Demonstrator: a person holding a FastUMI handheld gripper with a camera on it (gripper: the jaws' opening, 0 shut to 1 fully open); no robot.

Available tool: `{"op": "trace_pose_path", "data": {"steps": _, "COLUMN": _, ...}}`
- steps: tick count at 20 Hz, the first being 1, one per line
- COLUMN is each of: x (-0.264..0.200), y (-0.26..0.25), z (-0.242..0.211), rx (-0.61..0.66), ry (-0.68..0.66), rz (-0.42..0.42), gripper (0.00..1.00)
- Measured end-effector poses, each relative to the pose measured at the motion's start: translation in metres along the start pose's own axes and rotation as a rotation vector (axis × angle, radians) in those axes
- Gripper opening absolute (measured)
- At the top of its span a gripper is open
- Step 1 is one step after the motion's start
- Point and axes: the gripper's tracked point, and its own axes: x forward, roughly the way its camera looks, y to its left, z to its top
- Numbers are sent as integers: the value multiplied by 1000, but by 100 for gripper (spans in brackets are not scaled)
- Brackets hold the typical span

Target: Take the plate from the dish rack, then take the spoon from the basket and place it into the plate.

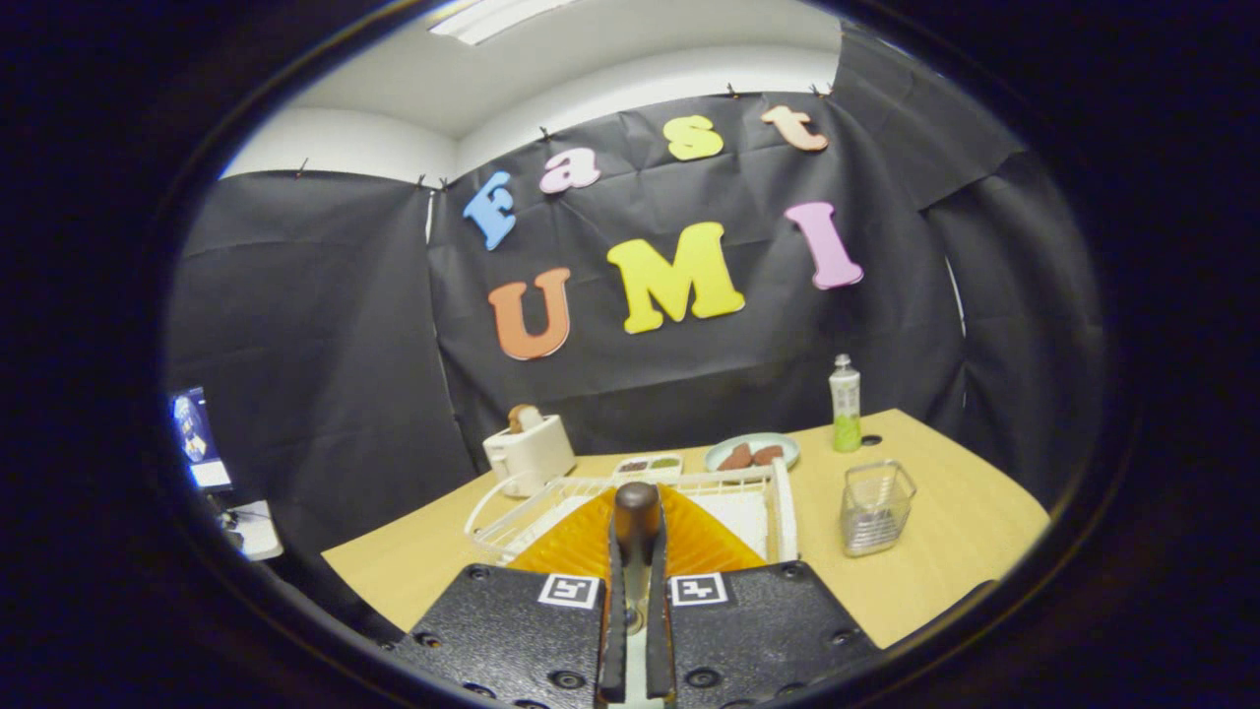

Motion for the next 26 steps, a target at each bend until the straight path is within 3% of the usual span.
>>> {"op": "trace_pose_path", "data": {"steps": 7, "x": 16, "y": 15, "z": -69, "rx": 95, "ry": 109, "rz": 37, "gripper": 13}}
{"op": "trace_pose_path", "data": {"steps": 11, "x": 17, "y": 8, "z": -80, "rx": 126, "ry": 125, "rz": 37, "gripper": 13}}
{"op": "trace_pose_path", "data": {"steps": 15, "x": 13, "y": -13, "z": -81, "rx": 126, "ry": 121, "rz": 13, "gripper": 20}}
{"op": "trace_pose_path", "data": {"steps": 17, "x": 10, "y": -29, "z": -78, "rx": 114, "ry": 101, "rz": -23, "gripper": 31}}
{"op": "trace_pose_path", "data": {"steps": 22, "x": 9, "y": -66, "z": -61, "rx": 91, "ry": 43, "rz": -105, "gripper": 69}}
{"op": "trace_pose_path", "data": {"steps": 26, "x": -6, "y": -89, "z": -24, "rx": -11, "ry": -56, "rz": -203, "gripper": 99}}
